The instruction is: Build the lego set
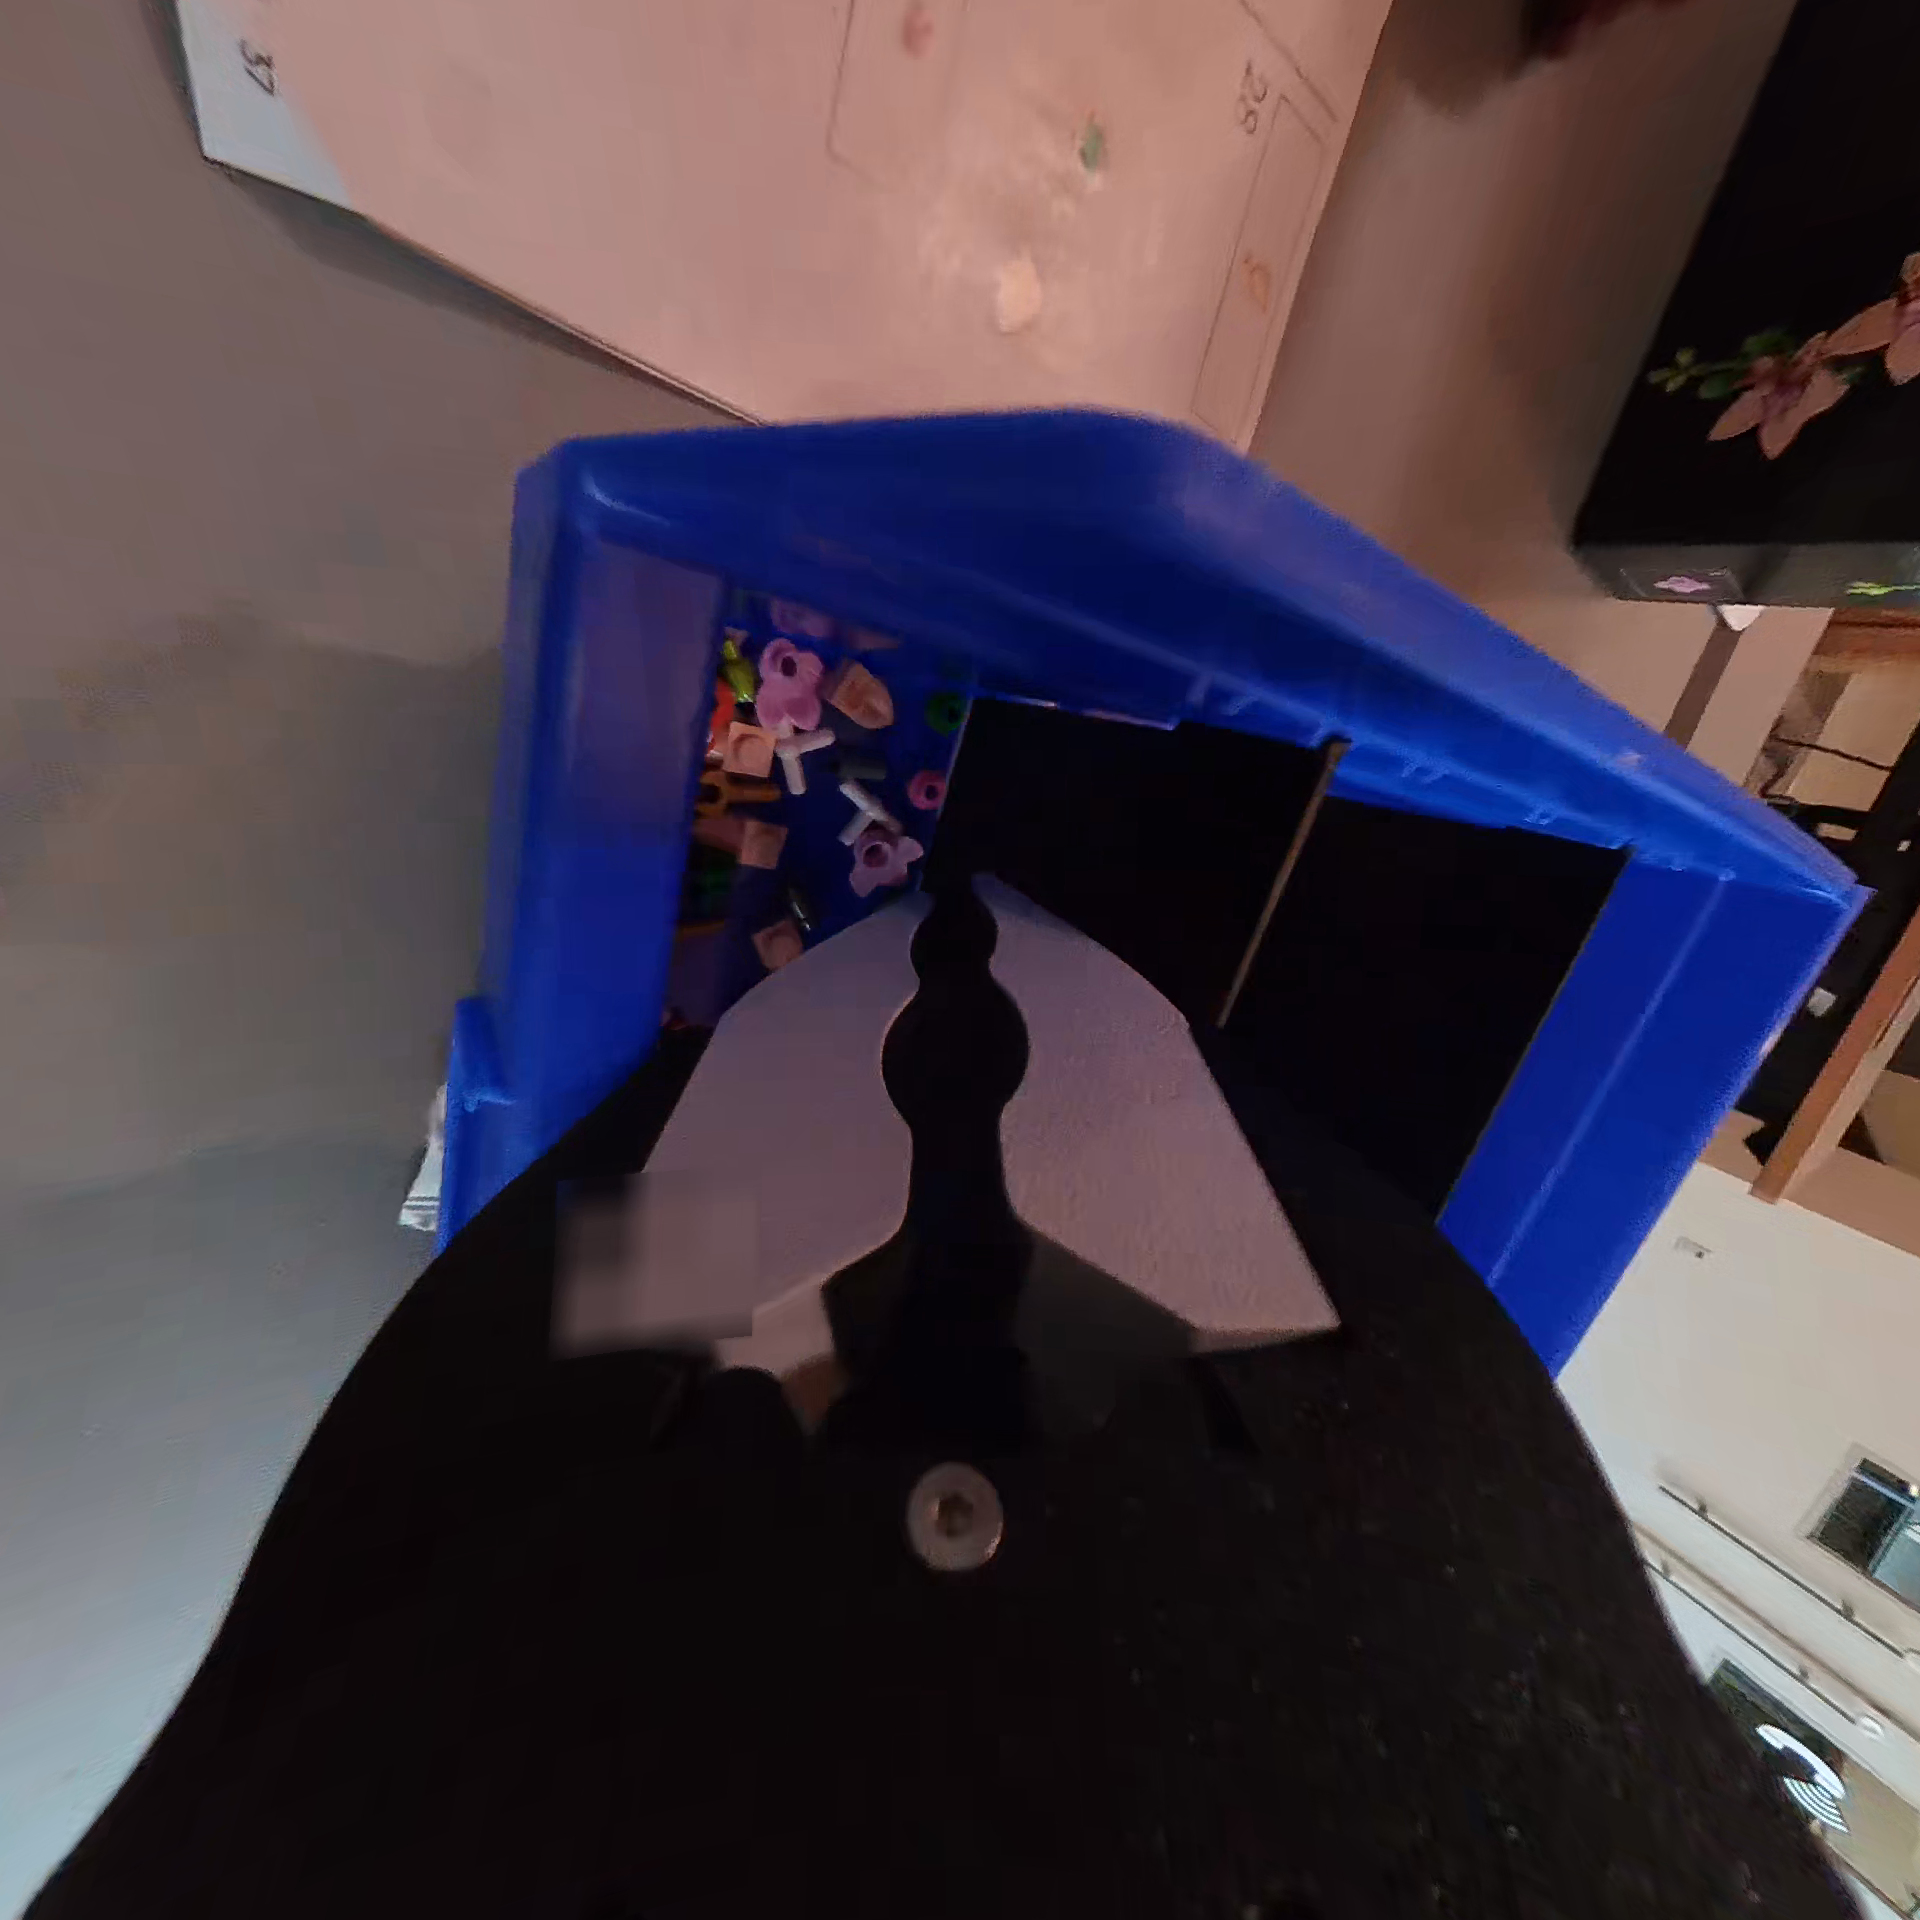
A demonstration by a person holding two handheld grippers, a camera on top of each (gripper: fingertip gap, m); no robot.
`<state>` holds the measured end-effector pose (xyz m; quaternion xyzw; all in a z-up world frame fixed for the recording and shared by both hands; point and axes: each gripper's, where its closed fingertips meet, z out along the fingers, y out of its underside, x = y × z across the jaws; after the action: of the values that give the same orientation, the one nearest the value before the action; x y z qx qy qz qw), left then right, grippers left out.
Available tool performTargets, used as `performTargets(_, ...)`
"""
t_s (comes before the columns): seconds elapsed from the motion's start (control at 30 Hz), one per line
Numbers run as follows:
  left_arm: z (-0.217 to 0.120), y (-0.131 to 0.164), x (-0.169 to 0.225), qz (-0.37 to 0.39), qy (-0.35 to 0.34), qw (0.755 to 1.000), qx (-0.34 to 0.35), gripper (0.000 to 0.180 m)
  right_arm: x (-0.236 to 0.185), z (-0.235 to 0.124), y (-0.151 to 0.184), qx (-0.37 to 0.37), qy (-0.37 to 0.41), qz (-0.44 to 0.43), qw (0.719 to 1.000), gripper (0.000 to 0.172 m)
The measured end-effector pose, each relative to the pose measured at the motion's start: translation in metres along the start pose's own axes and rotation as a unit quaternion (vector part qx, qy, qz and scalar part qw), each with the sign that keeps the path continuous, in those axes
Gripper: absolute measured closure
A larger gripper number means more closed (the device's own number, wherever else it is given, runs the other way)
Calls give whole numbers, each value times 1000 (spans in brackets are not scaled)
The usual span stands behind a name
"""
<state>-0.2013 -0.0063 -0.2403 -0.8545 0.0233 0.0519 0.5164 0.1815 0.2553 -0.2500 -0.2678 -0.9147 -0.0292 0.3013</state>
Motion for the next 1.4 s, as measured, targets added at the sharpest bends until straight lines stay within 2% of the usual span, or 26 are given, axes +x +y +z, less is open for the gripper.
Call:
performTargets(0.17,-1,1,0,3,-7,1000,-2,171,1,6,2,-17,-3,27,1000,172)
performTargets(0.27,0,3,1,6,-4,1000,-12,171,-7,8,9,-45,-49,89,994,172)
performTargets(0.4,2,5,3,17,-3,1000,-23,171,-24,2,22,-103,-125,219,962,172)
performTargets(0.43,3,5,4,19,-4,1000,-24,171,-26,-2,24,-110,-135,275,946,172)
performTargets(0.47,3,5,4,21,-4,999,-25,171,-26,-6,20,-99,-139,359,917,172)
performTargets(0.57,3,6,5,23,-6,999,-26,171,-14,-22,6,-25,-134,612,779,172)
performTargets(0.6,3,6,5,23,-6,999,-26,171,-9,-28,1,12,-128,664,737,172)
performTargets(0.63,3,6,5,22,-4,999,-27,171,-8,-34,-6,51,-139,688,711,171)
performTargets(0.67,3,7,5,20,-1,999,-30,171,-11,-36,-8,63,-147,699,697,168)
performTargets(0.7,3,8,6,17,5,999,-34,171,-19,-34,-3,40,-148,703,694,165)
performTargets(0.77,4,10,8,11,18,999,-43,170,-37,-28,8,-28,-165,686,708,163)
performTargets(0.9,4,9,8,8,21,999,-40,170,-39,-21,-1,-42,-192,663,722,160)
performTargets(0.97,4,9,7,1,23,999,-36,170,-39,-27,16,-71,-160,663,728,158)
performTargets(1.07,2,6,7,-17,36,999,-26,170,-25,-46,34,-52,-74,685,722,153)
performTargets(1.17,-1,3,4,-50,49,998,-8,169,-9,-69,46,-17,53,690,722,132)
performTargets(1.2,-3,1,3,-60,54,997,1,168,-8,-75,51,-15,87,690,719,120)
performTargets(1.27,-7,-3,0,-76,59,995,20,167,-11,-85,59,-23,137,679,721,109)
performTargets(1.3,-8,-5,-1,-83,60,994,29,166,-14,-88,62,-28,154,672,723,104)
performTargets(1.4,-12,-9,-4,-101,60,992,52,165,-23,-87,62,-23,152,674,723,103)
